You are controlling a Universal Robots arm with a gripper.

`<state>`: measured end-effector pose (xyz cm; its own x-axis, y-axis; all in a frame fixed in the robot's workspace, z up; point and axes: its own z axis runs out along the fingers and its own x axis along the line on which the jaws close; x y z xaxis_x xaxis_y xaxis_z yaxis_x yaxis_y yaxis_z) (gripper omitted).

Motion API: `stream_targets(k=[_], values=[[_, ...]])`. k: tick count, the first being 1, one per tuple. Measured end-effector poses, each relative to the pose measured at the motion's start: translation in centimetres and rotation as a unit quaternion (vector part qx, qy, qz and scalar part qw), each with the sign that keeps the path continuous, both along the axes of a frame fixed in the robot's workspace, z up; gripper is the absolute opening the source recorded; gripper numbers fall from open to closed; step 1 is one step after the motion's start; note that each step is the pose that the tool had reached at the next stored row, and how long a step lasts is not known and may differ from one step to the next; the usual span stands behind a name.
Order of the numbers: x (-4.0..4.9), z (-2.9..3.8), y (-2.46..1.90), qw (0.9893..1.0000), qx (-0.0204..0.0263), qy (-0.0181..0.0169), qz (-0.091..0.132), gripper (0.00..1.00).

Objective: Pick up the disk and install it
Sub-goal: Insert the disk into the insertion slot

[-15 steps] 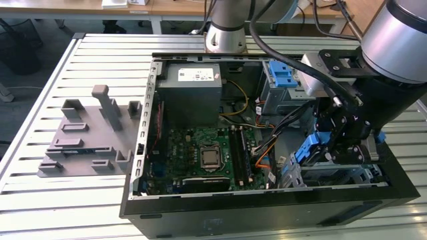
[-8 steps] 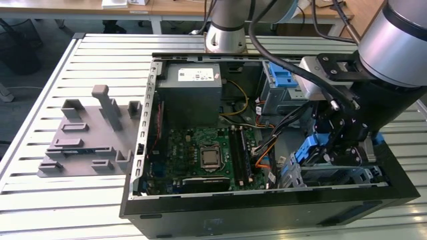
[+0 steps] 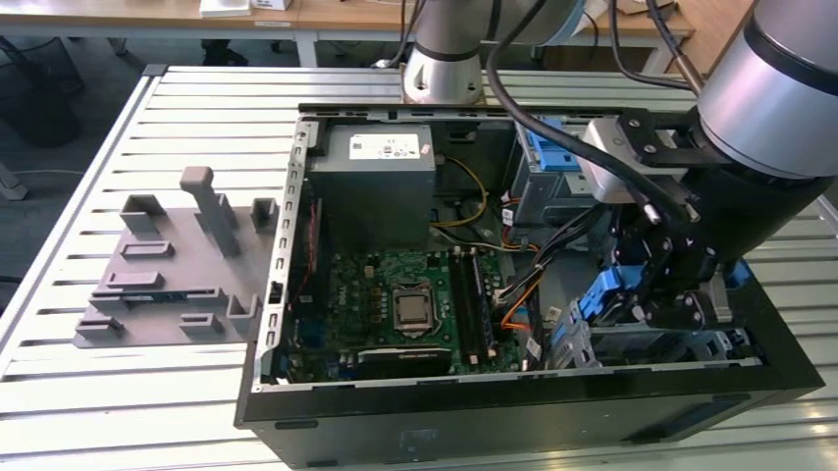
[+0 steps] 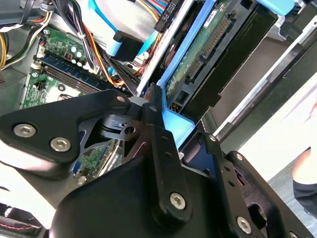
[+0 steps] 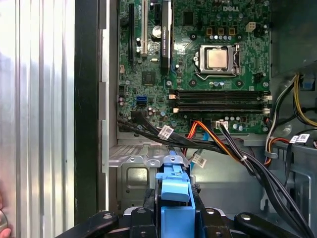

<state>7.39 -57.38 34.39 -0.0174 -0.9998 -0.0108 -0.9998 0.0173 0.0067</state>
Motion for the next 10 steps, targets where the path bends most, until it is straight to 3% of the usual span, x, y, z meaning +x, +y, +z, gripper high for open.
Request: stream_targets(k=[8, 10], values=[[0.0, -0.11, -0.01, 1.0, 0.0001, -0.0001, 0.0, 0.38], [0.0, -0.1, 0.0, 1.0, 0.0001, 0.0, 0.0, 0.44]])
